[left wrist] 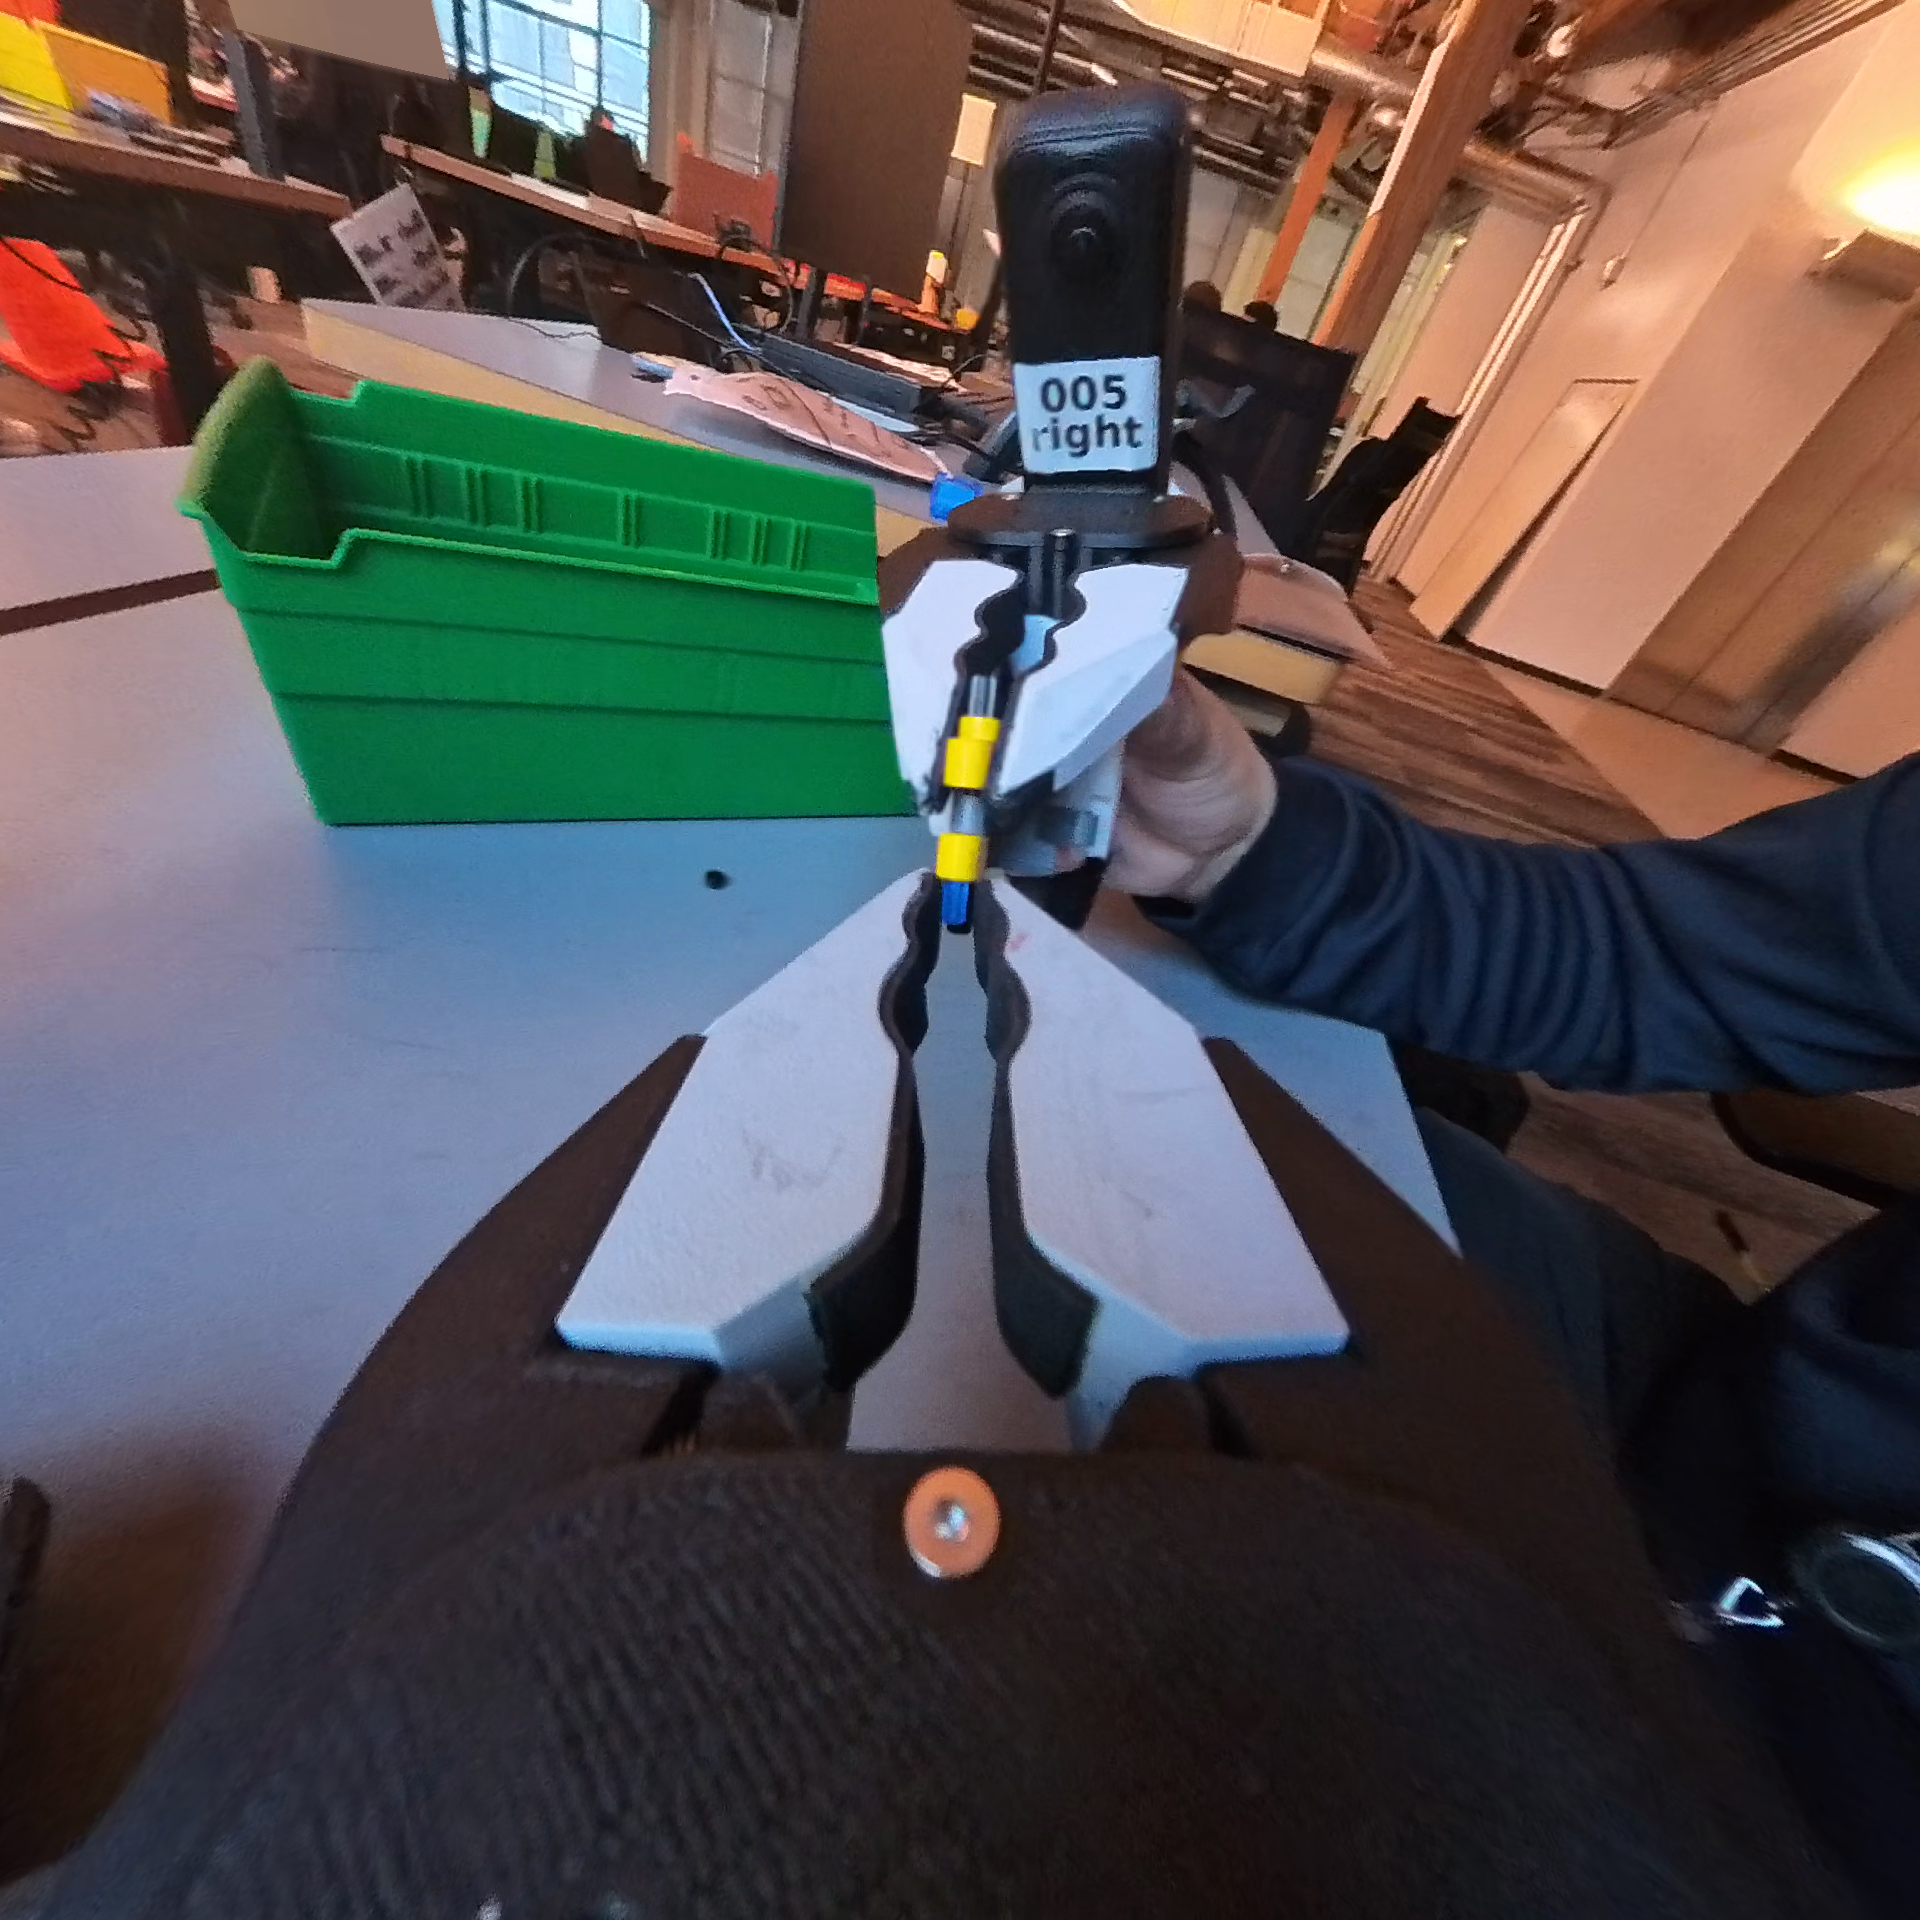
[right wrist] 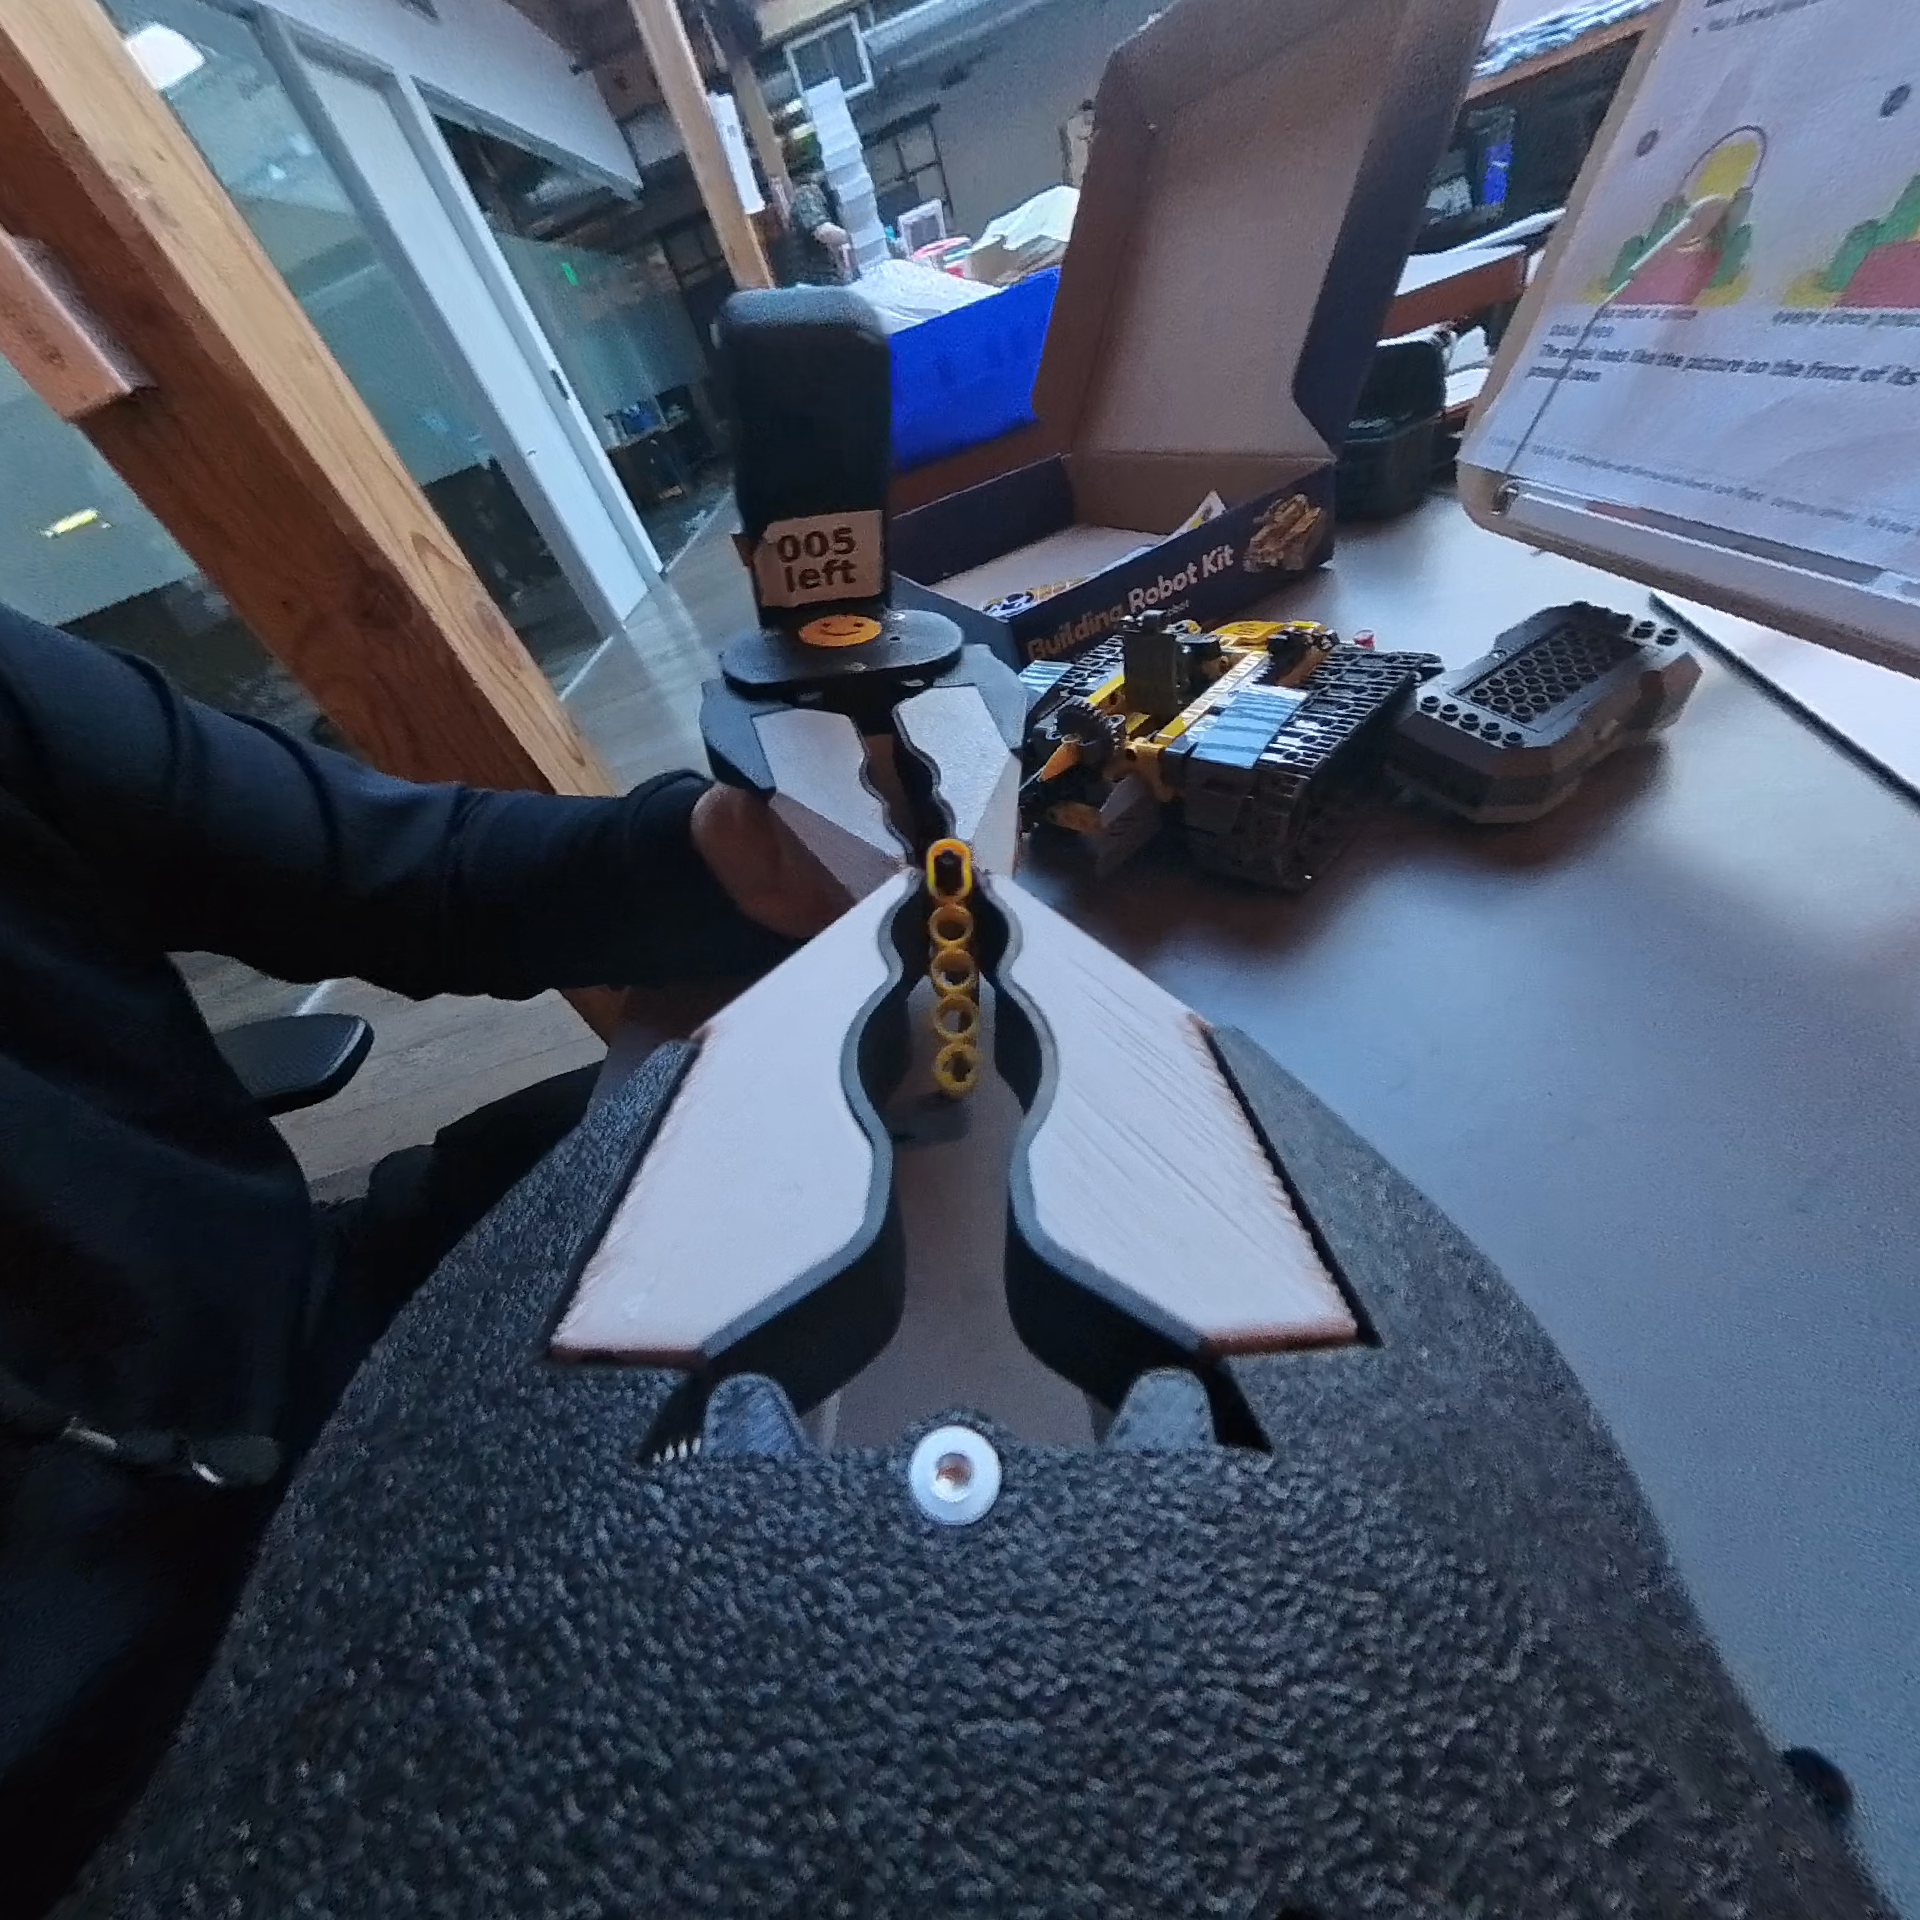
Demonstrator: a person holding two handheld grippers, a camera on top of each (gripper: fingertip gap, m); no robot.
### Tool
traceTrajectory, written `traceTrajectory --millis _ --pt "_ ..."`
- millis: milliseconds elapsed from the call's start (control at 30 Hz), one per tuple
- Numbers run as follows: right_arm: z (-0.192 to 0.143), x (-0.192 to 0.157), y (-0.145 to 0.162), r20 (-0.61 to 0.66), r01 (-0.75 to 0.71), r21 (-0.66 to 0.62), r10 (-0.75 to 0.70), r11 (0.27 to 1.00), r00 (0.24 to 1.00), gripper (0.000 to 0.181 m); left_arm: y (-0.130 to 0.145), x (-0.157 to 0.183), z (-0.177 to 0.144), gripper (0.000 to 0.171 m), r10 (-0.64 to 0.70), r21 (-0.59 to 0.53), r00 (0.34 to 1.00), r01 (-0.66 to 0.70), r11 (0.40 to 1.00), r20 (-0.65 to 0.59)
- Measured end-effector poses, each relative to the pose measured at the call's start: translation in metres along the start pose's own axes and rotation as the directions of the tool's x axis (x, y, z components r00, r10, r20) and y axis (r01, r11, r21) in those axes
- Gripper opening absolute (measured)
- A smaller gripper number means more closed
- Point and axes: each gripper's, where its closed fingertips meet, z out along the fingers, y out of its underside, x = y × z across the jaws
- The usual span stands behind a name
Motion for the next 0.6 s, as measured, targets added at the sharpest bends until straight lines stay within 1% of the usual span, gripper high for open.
traceTrajectory --millis 67,100,233,267,300,367,400,433,467,500,533,567,600 --pt "0.001 0.003 -0.001 -0.017 -0.053 0.018 0.053 0.998 0.998 0.004 0.000 -0.004 -0.001 0.003 0.008 -0.005 0.998 -0.008 1.000 0.058" --pt "0.001 0.005 -0.005 -0.024 -0.084 0.049 0.085 0.995 0.996 0.004 -0.004 -0.004 -0.002 0.003 0.020 0.018 0.996 -0.022 1.000 0.091" --pt "-0.001 0.008 -0.019 -0.033 -0.150 0.154 0.157 0.976 0.987 0.003 -0.017 -0.009 -0.003 0.004 0.166 0.031 0.955 -0.179 0.983 0.246" --pt "-0.001 0.008 -0.022 -0.041 -0.147 0.170 0.156 0.974 0.987 0.003 -0.019 -0.010 -0.005 0.004 0.239 0.002 0.926 -0.250 0.968 0.293" --pt "0.000 0.008 -0.025 -0.051 -0.140 0.183 0.151 0.973 0.987 0.003 -0.021 -0.010 -0.007 0.005 0.330 -0.041 0.878 -0.337 0.941 0.346" --pt "0.001 0.004 -0.031 -0.073 -0.111 0.207 0.128 0.972 0.989 0.003 -0.027 -0.009 -0.011 0.006 0.493 -0.127 0.752 -0.491 0.862 0.437" --pt "0.002 0.002 -0.035 -0.085 -0.091 0.219 0.112 0.971 0.990 0.003 -0.031 -0.008 -0.013 0.006 0.545 -0.159 0.698 -0.539 0.827 0.465" --pt "0.003 0.000 -0.039 -0.094 -0.076 0.235 0.101 0.969 0.990 0.003 -0.034 -0.007 -0.015 0.006 0.559 -0.162 0.678 -0.558 0.814 0.477" --pt "0.003 -0.002 -0.042 -0.096 -0.067 0.248 0.093 0.966 0.991 0.003 -0.037 -0.005 -0.017 0.006 0.513 -0.110 0.722 -0.527 0.843 0.464" --pt "0.004 -0.004 -0.044 -0.085 -0.073 0.252 0.097 0.965 0.992 0.003 -0.039 -0.003 -0.018 0.006 0.406 -0.023 0.813 -0.437 0.899 0.417" --pt "0.005 -0.003 -0.044 -0.085 -0.069 0.252 0.093 0.965 0.992 0.003 -0.040 -0.003 -0.020 0.005 0.288 0.061 0.890 -0.329 0.942 0.354" --pt "0.006 -0.003 -0.044 -0.099 -0.056 0.249 0.083 0.967 0.992 0.003 -0.040 -0.003 -0.021 0.005 0.197 0.119 0.934 -0.241 0.963 0.297" --pt "0.007 -0.004 -0.044 -0.109 -0.040 0.238 0.068 0.970 0.992 0.003 -0.040 -0.002 -0.021 0.004 0.156 0.145 0.953 -0.198 0.970 0.259"
